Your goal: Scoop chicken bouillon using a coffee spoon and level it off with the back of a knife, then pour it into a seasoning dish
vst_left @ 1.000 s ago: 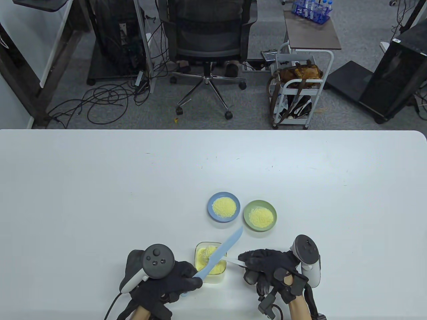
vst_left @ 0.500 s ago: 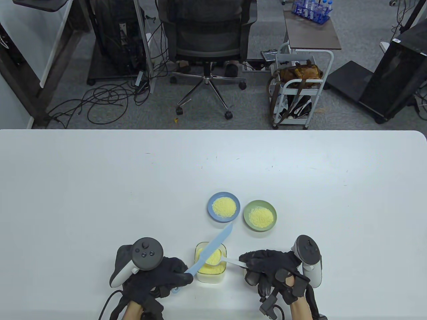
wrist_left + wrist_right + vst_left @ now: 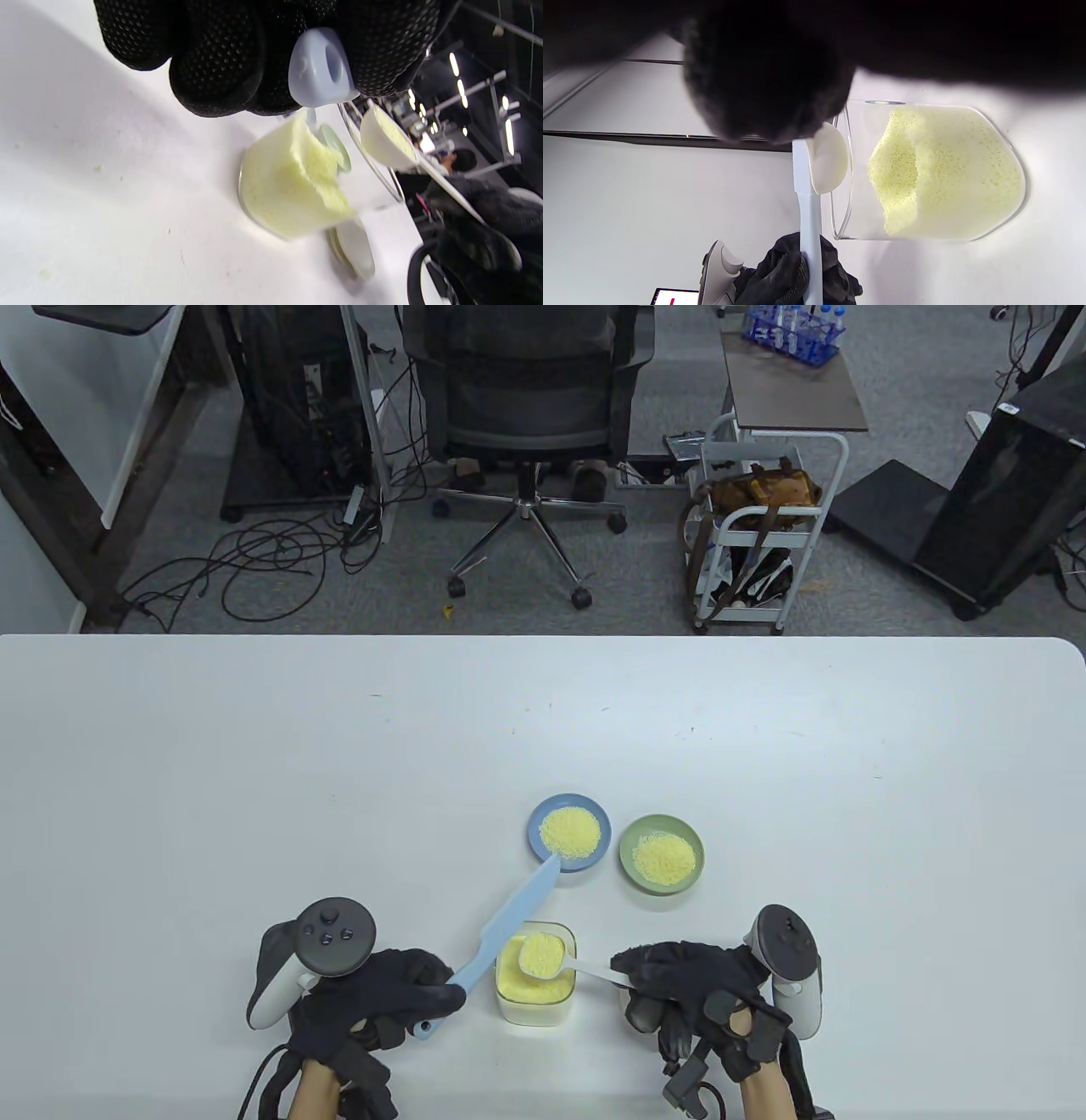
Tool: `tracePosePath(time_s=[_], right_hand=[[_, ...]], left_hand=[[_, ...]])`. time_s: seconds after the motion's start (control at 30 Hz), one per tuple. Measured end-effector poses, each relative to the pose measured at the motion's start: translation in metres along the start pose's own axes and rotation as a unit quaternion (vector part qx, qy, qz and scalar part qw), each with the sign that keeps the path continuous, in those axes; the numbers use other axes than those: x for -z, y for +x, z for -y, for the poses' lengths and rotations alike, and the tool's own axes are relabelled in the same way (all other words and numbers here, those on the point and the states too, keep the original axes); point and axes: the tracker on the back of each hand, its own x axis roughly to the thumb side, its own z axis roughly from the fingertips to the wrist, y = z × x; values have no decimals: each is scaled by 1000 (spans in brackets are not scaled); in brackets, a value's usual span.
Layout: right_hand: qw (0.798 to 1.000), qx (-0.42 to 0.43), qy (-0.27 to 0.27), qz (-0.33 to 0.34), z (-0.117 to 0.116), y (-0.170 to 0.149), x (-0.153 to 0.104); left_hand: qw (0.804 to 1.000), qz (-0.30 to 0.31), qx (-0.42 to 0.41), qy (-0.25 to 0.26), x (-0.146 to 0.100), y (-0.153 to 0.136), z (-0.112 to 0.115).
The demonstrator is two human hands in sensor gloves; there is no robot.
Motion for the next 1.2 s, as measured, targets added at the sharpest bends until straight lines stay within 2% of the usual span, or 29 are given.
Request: tracePosePath(time_s=[0.1, 0.23, 0.33, 0.53, 0.63, 0.8, 1.2], right_hand=[[1000, 0, 4, 2, 0, 0, 0], [1000, -2, 6, 3, -1, 0, 0], [1000, -2, 6, 1, -1, -1, 0], [1000, -4, 9, 0, -2, -1, 0], [1000, -5, 11, 2, -2, 0, 0], [1000, -6, 14, 7, -3, 0, 0], [1000, -9, 14, 8, -4, 0, 1]], left_hand=[[995, -40, -8, 87, -4, -7, -5], [980, -117, 41, 154, -1, -21, -5], [974, -164, 66, 143, 8, -33, 0], [968, -211, 80, 109, 18, -47, 9], [967, -209, 85, 119, 18, -47, 10], [954, -233, 150, 118, 20, -47, 13], [937, -258, 207, 114, 21, -46, 15]])
